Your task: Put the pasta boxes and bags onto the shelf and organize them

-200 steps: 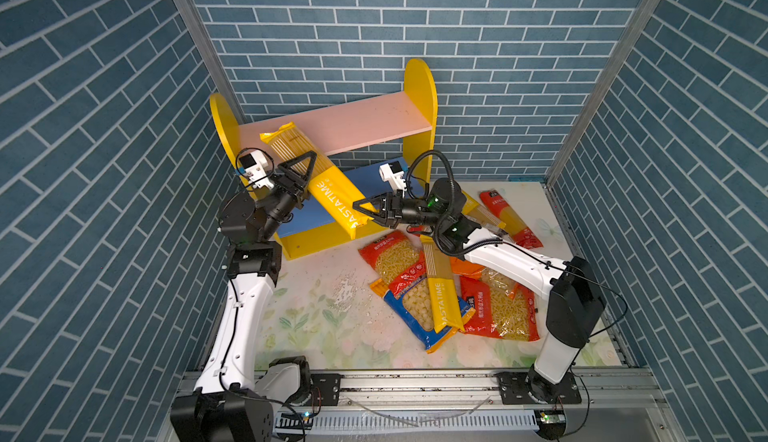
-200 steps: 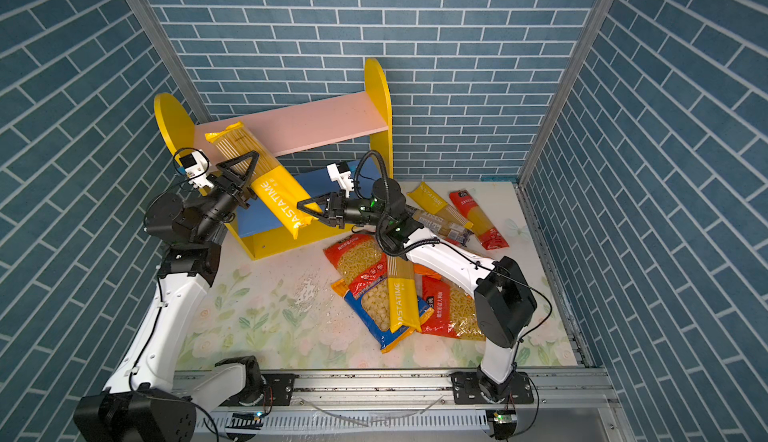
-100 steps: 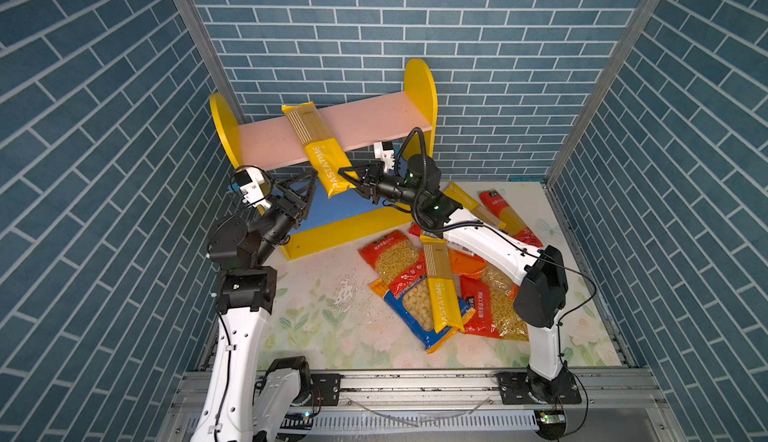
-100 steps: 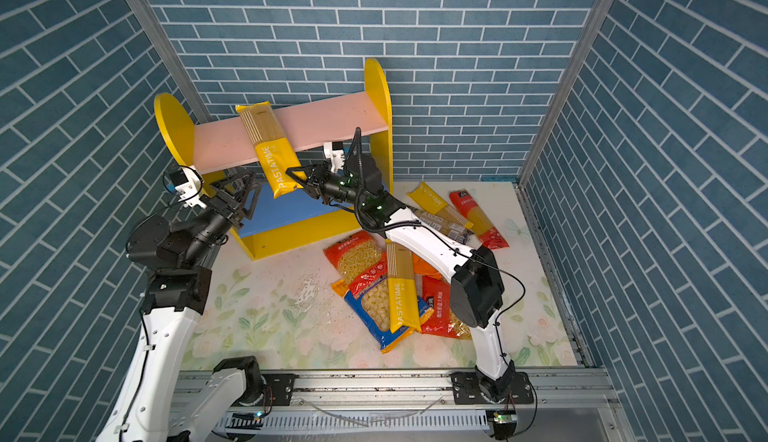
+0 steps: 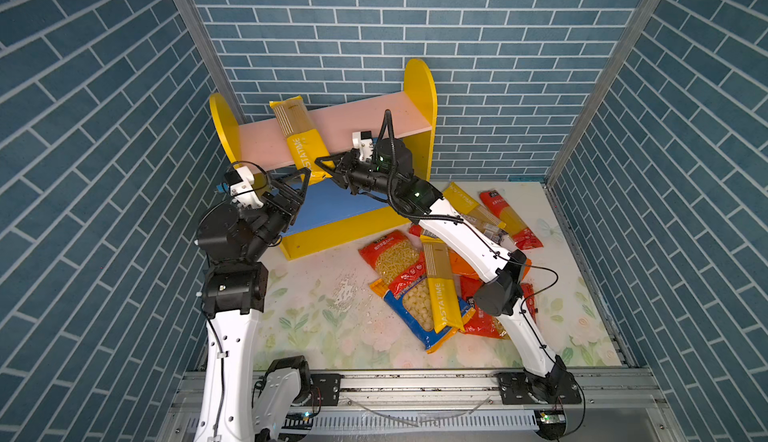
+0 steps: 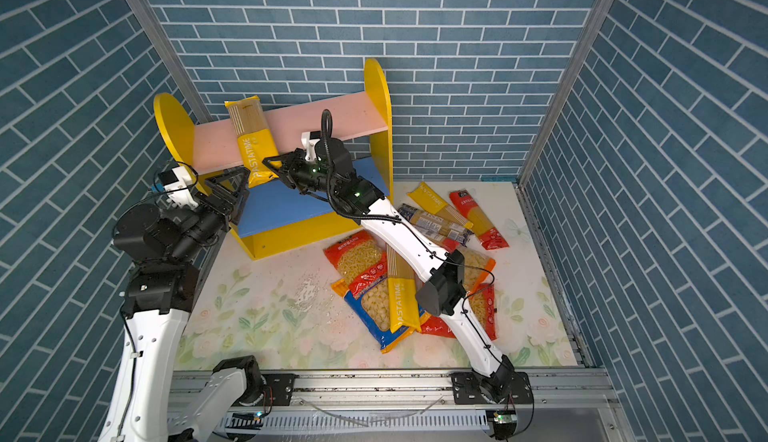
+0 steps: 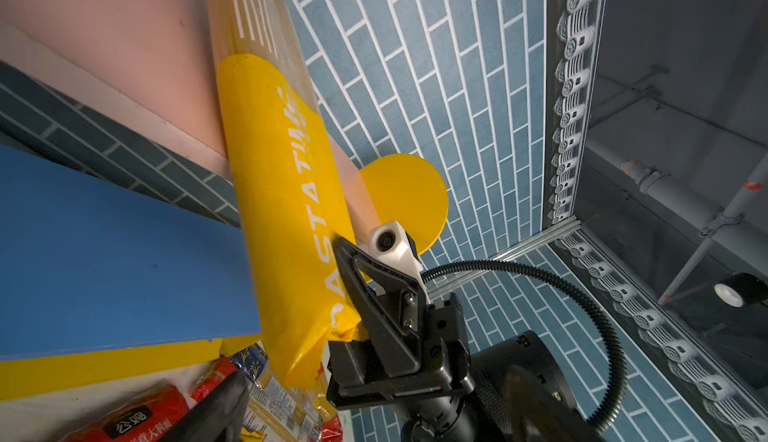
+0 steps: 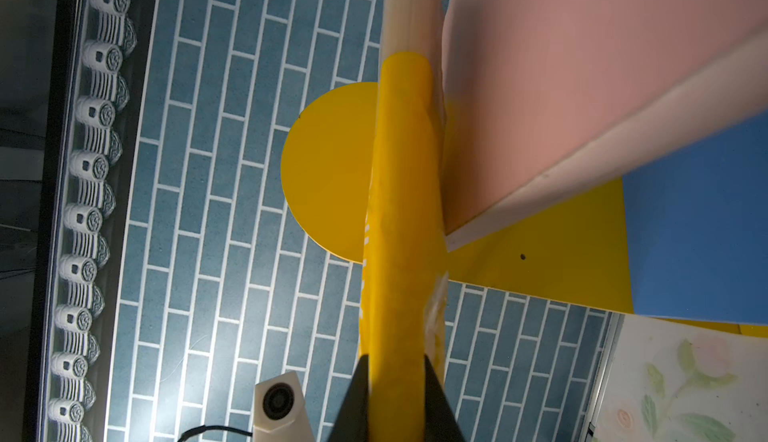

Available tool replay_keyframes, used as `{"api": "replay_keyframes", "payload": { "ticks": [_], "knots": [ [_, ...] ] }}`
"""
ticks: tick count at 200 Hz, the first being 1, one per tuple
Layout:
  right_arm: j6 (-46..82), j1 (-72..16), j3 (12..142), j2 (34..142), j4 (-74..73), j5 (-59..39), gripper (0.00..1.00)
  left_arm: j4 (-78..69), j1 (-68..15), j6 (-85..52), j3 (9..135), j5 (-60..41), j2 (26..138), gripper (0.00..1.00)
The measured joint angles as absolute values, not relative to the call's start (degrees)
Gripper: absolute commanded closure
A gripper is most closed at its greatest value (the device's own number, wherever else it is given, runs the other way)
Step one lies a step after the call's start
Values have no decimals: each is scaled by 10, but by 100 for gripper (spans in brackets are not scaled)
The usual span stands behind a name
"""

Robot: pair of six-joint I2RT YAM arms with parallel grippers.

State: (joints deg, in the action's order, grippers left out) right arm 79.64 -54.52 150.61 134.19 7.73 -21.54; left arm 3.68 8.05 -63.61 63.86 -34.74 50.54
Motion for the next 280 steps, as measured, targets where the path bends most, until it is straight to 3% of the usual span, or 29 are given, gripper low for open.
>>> {"api": "replay_keyframes", "payload": {
  "ticks": [28,78,106,140,205,280],
  "knots": [
    [775,-547,1510,1344,82,-220,56,20,88,-652,639,-343,531,3],
    [758,-540,1502,1339,75,-251,41,-8,85,-672,639,-335,576,10],
    [745,-533,1409,1286,59,-270,32,-40,70,-682,638,-332,581,18],
    [739,-514,1232,1173,14,-273,31,-52,41,-680,642,-328,600,29],
    [731,-481,1004,1032,-85,-265,32,1,17,-664,653,-298,598,77],
    [730,-481,821,992,-118,-247,33,67,77,-671,678,-290,577,92]
  ]
}}
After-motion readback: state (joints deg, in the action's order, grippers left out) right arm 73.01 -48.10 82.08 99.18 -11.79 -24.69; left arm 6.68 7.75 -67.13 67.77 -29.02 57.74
